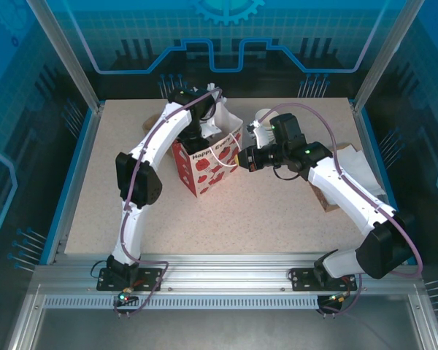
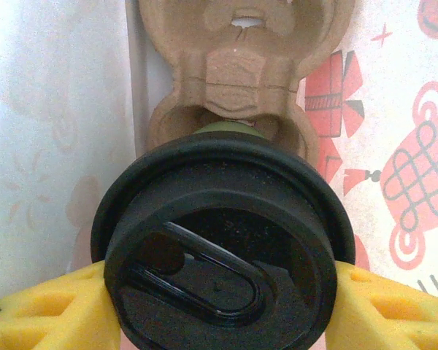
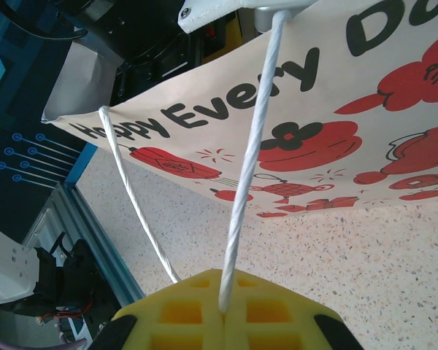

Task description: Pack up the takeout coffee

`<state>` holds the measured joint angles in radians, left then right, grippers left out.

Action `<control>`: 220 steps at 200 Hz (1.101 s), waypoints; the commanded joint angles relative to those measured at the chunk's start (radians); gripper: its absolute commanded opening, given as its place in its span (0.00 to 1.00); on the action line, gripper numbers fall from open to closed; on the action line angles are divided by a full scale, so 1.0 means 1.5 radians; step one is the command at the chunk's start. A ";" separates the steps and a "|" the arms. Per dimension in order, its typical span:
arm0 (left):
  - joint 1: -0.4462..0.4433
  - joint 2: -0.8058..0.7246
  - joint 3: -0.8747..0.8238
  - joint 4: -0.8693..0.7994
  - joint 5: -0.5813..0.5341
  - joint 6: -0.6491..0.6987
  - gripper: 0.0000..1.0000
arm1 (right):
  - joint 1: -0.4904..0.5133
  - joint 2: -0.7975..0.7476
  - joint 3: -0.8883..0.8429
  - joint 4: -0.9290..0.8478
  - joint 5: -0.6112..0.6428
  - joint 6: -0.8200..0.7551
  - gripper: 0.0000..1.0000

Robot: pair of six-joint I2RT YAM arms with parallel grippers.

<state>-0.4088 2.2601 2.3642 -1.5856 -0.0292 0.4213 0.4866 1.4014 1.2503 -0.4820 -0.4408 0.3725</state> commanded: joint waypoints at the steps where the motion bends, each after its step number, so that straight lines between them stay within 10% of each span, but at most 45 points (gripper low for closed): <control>1: 0.000 -0.001 -0.009 -0.008 -0.008 0.006 0.47 | 0.012 0.008 0.015 -0.013 0.005 -0.010 0.04; 220: 0.003 0.051 0.000 0.008 -0.013 -0.004 0.48 | 0.018 0.016 0.018 -0.013 0.006 -0.010 0.04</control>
<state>-0.4088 2.2898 2.3642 -1.5757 -0.0292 0.4198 0.4957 1.4132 1.2514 -0.4820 -0.4339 0.3725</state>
